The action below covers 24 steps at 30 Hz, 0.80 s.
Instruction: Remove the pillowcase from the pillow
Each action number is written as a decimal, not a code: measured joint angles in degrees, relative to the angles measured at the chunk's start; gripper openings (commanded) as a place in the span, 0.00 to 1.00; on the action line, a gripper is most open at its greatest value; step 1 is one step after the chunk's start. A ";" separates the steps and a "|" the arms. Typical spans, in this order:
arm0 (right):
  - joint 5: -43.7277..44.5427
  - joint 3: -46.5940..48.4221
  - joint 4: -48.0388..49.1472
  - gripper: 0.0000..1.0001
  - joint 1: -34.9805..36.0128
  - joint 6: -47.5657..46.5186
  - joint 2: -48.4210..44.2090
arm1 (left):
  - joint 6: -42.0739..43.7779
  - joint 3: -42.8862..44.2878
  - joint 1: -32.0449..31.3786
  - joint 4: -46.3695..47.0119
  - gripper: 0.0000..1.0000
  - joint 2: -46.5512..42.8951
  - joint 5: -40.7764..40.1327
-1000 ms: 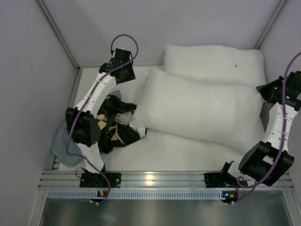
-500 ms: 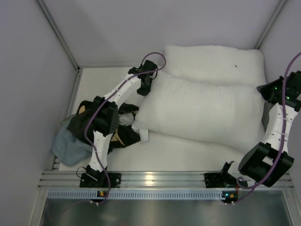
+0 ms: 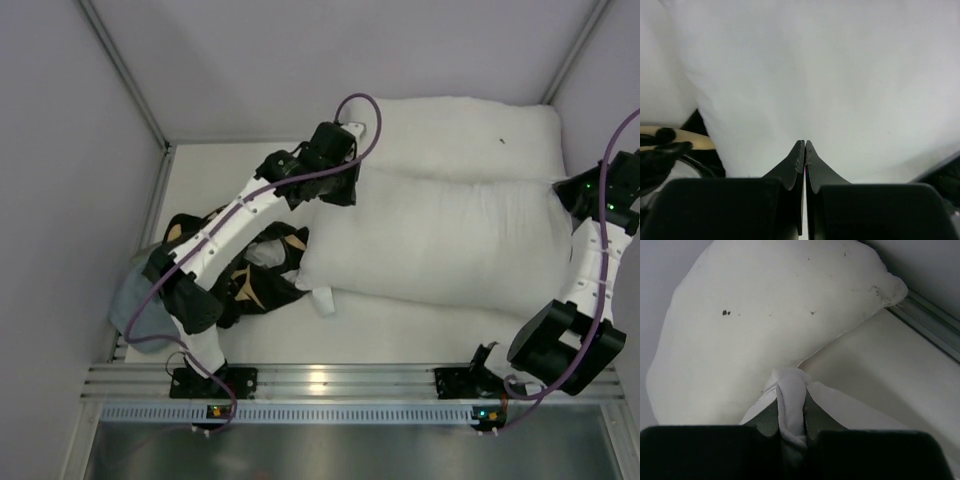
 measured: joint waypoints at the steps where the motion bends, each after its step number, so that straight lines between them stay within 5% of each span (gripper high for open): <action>1: 0.17 0.00 -0.04 0.00 0.09 -0.02 0.00 | -0.35 -1.14 -1.38 0.26 0.00 -1.31 0.79; 5: 3.08 0.00 -0.42 0.10 0.17 -1.01 0.02 | -1.66 -5.77 -6.95 1.66 0.00 -0.39 2.67; 6: 3.65 0.00 -0.48 0.36 0.22 -1.27 0.02 | -2.01 -6.73 -7.80 1.75 0.00 0.83 2.47; 9: 3.67 0.55 -0.37 0.73 0.39 -2.64 0.94 | -2.64 -9.51 -9.33 1.62 0.02 3.26 -0.61; 14: 1.99 4.70 -0.24 0.99 6.32 -7.58 5.25 | -2.47 -8.22 -9.66 1.44 0.30 2.03 -8.70; 16: 2.99 6.49 -0.52 1.00 11.04 -9.51 5.88 | -2.08 -6.14 -9.05 1.55 0.43 1.07 -11.72; 20: 4.09 12.31 -1.70 0.99 17.44 -11.13 5.92 | -1.84 -2.45 -5.55 1.46 0.47 -1.81 -15.74; 24: 5.66 17.44 -1.73 0.99 21.44 -12.50 5.86 | -2.36 -1.88 4.57 1.40 0.48 -4.24 -16.57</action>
